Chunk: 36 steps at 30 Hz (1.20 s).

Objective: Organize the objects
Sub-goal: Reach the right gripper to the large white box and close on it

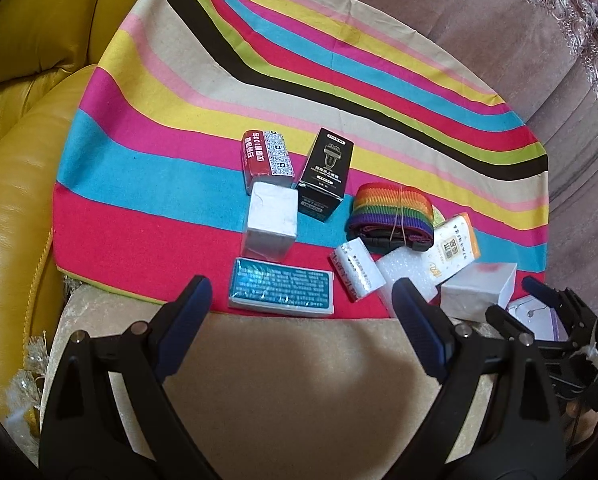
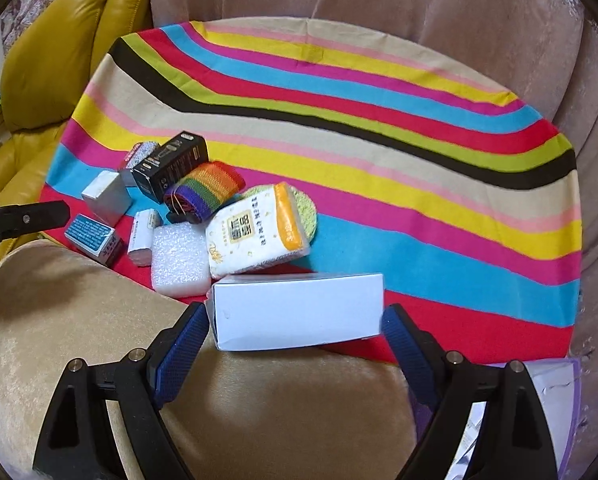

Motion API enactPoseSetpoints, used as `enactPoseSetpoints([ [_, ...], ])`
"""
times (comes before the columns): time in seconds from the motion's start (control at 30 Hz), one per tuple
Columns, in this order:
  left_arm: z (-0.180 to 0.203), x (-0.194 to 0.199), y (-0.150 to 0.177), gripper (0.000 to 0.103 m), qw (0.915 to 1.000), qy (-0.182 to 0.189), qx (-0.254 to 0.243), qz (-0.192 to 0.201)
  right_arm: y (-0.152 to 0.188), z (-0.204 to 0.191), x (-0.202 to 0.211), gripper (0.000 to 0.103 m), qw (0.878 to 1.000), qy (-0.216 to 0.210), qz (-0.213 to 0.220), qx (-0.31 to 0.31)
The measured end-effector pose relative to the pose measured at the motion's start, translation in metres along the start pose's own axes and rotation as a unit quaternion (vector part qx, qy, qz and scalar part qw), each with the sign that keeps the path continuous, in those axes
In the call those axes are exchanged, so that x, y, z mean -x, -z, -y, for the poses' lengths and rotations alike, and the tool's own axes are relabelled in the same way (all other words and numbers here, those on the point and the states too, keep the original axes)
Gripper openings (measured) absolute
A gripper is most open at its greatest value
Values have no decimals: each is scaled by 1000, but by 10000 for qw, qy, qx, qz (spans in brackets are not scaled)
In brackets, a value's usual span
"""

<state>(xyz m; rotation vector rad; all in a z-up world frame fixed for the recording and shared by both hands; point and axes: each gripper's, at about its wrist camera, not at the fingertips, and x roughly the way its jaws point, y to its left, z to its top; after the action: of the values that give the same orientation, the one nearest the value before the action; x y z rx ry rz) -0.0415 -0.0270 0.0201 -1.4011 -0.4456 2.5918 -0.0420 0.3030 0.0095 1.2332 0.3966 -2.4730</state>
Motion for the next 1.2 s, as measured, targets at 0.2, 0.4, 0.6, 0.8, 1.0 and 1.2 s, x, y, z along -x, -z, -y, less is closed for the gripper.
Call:
enactPoseSetpoints([
  [0.2, 1, -1, 0, 93, 10000, -12, -14, -21, -3, 4, -8, 90, 9995, -287, -129, 31],
  [0.4, 2, -2, -2, 93, 10000, -23, -46, -19, -7, 5, -15, 102, 9994, -276, -178, 89],
  [0.6, -1, -6, -13, 93, 9999, -106, -33, -3, -7, 8, -9, 102, 9996, -282, -27, -11],
  [0.8, -6, -37, -34, 87, 9987, -400, -55, -321, -5, 19, -1, 102, 9983, -465, 160, -308],
  [1.0, -12, -66, -42, 60, 9956, -640, -62, -679, -8, 24, -4, 103, 9972, -650, 97, -366],
  [1.2, -11, -70, -41, 38, 9957, -629, -158, -661, -11, 16, -12, 103, 9978, -661, 5, 28],
])
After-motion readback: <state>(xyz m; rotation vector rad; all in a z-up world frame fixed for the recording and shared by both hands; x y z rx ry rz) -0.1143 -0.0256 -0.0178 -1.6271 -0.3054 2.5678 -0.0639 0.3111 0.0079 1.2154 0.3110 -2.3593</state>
